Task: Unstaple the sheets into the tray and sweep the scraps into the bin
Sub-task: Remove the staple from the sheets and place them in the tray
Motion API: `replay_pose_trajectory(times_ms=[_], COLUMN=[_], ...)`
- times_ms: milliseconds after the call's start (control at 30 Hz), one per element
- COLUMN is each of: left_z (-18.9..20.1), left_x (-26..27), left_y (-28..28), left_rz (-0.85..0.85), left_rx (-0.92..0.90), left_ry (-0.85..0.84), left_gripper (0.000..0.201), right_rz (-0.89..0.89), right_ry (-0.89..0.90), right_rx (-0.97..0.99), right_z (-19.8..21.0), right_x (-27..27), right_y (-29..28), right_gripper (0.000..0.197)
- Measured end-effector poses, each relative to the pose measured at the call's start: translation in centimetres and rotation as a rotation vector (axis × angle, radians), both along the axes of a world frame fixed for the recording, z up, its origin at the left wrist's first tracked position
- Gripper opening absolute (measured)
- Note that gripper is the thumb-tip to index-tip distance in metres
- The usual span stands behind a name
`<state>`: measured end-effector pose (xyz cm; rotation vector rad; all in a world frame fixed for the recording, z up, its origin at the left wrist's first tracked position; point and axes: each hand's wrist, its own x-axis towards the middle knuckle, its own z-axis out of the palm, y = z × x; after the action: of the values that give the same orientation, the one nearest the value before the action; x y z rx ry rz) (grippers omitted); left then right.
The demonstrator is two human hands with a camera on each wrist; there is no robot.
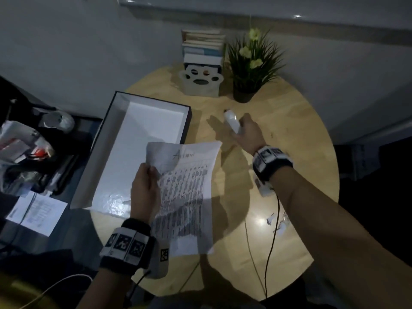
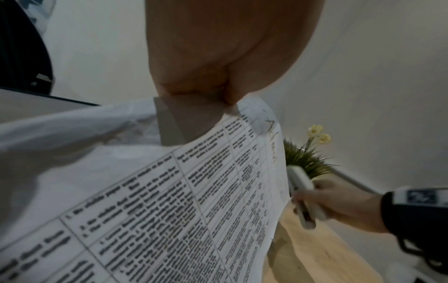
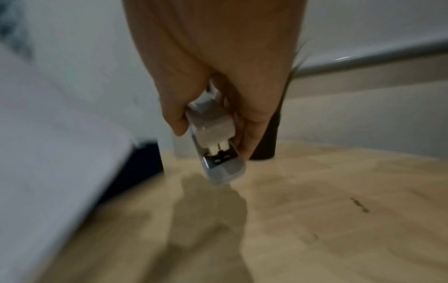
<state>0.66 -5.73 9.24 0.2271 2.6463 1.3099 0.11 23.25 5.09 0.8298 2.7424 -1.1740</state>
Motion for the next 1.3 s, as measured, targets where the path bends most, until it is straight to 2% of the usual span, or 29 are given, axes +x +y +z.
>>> replay_pose_trajectory(times_ms=[67,133,167,233,267,300,367,467,800,1033,1300], left_z=[0.7,1.5,1.9,2.7,3.0,3.2,3.6,4.2,6.2,6.7,6.4], left_x=[0.6,1.5,2.0,3.0,3.4,3.9,4.6,5.8,7.6,8.2,8.9], left_y=[0.7,1.3,1.5,1.9,2.0,2.2,2.4,2.3,2.6,2.7,3.1], left_rz=[-0.032,-0.068,-0.092,-0.153,-0.182,-0.207,-0.244,-0.302,-0.406,-0.422,-0.42], left_rx=[0.003,-0.012,-0.019,-0.021,-0.023,-0.032,-0.058,-0.048,-0.058,-0.054,-0.039], left_ry=[-0.019,-0.033,-0.022,0.038,0.061,0.077,0.132,0.226,0.333,0.359,0.335], left_gripper=[0.028,0.026,0.027,0.029,0.028,0.027,0.027,0.029,0.024,0.021,0.021], right_rz=[-0.204,-0.328,-0.365,-0.453,-0.513,-0.568,-0.655,-0.703,-0.629,-0.662,-0.798], right_ry=[0.241,0.431,0.506,0.646,0.689,0.711,0.753,0.821,0.88,0.873,0.887], right_rx=[-0.246,-0.509,-0.627,-0.869,-0.978,-1.033,-1.004,-0.88,-0.677,-0.706,-0.66], right_z=[3.3,7.1,9.0,12.0,13.2,14.0,14.9,15.7,16.3,17.3,16.7], right_x=[2.2,4.2,5.0,6.1,6.4,6.7,7.2,7.9,9.7,9.8,9.1], right_y=[-0.9,-2.6,-3.7,-6.0,-7.2,-8.2,-10.1,-12.0,-14.0,-14.7,-14.7], right_gripper=[0.041,0.049,0.043,0.016,0.009,0.014,0.024,0.025,0.033,0.035,0.039])
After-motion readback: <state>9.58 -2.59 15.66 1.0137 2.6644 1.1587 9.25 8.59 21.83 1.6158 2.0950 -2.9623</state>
